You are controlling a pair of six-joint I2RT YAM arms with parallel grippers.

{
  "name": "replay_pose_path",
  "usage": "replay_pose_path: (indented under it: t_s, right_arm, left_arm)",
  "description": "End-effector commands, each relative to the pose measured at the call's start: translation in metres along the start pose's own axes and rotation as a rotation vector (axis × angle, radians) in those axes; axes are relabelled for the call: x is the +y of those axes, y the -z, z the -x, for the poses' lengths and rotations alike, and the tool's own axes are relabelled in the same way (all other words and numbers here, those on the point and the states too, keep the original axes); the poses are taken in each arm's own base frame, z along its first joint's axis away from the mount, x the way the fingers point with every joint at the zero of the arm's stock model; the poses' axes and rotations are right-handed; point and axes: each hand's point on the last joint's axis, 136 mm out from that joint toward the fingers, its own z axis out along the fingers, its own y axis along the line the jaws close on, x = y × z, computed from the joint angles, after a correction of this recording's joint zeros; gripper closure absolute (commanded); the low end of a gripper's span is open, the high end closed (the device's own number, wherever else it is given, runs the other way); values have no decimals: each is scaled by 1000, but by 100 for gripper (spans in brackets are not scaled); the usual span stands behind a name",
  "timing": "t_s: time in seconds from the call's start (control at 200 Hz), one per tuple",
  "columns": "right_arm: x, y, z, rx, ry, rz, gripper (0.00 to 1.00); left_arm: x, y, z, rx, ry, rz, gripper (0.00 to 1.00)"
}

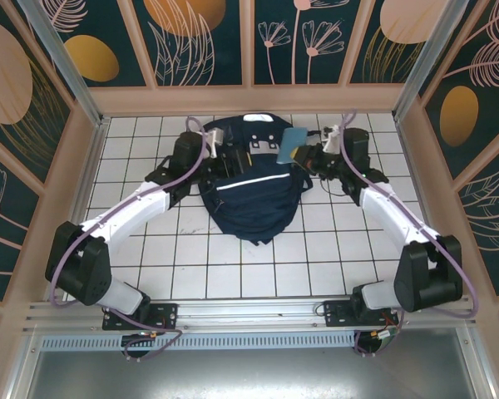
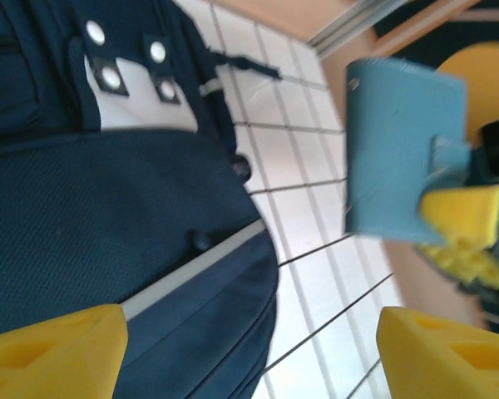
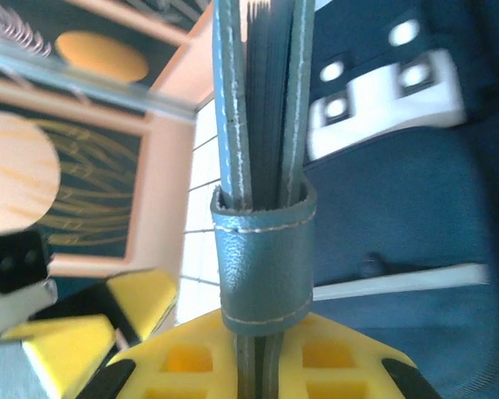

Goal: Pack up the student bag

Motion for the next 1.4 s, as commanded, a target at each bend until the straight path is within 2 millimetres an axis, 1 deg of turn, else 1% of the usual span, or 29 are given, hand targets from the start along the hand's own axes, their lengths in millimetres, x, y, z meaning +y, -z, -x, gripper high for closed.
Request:
replay_pose_path:
  t_s: [0.0, 0.125, 0.19, 0.255, 0.275, 0.29, 0.375, 0.48, 0.62, 0.665, 0.74, 0.93, 0.995, 1.13, 1.21, 1.26, 1.295, 1.396]
  right_arm:
    - [-36, 22, -5, -22, -17, -124, 90]
    - [-58, 40, -6, -43, -60, -165, 90]
    - [-65, 46, -7, -48, -74, -171, 90]
    - [-71, 49, -9, -50, -88, -177, 90]
    - [-72, 49, -9, -49, -88, -176, 90]
    - [-73, 49, -10, -47, -92, -178, 90]
    - [-76, 50, -11, -47, -97, -180, 90]
    - [-77, 49, -12, -43, -102, -174, 90]
    - [-78, 48, -13, -41, -110, -169, 89]
    - [-78, 48, -14, -40, -111, -167, 89]
    - [-78, 48, -14, -40, -112, -166, 89]
    - [-77, 48, -14, -40, -114, -161, 89]
    - [-76, 48, -15, -37, -114, -157, 89]
    - [-74, 48, -17, -27, -114, -142, 89]
    - [-69, 46, -23, 2, -113, -109, 89]
    - [-65, 44, -29, 30, -120, -84, 89]
    - [-62, 42, -35, 55, -126, -63, 89]
    - [-52, 34, -54, 135, -154, 8, 89]
  left_arm:
    - [14, -3, -21, 67, -221, 193, 20]
    - [13, -20, -41, 138, -344, 276, 20]
    - [12, -30, -51, 178, -421, 314, 19]
    - [12, -41, -63, 232, -497, 343, 18]
    - [8, -41, -62, 234, -525, 343, 18]
    - [12, -48, -69, 261, -543, 356, 18]
    - [13, -61, -81, 317, -646, 374, 16]
    - [21, -70, -84, 351, -720, 423, 13]
    - [34, -81, -85, 399, -764, 484, 11]
    - [40, -82, -82, 396, -770, 524, 11]
    - [45, -81, -68, 348, -768, 604, 14]
    - [23, -72, -40, 234, -753, 594, 21]
    - [19, -68, -31, 201, -752, 603, 23]
    - [18, -62, -22, 174, -757, 633, 27]
    - [15, -58, -16, 154, -752, 639, 33]
    - [13, -56, -12, 133, -743, 643, 38]
    - [11, -54, -8, 114, -733, 644, 43]
    - [10, -51, 2, 60, -702, 640, 53]
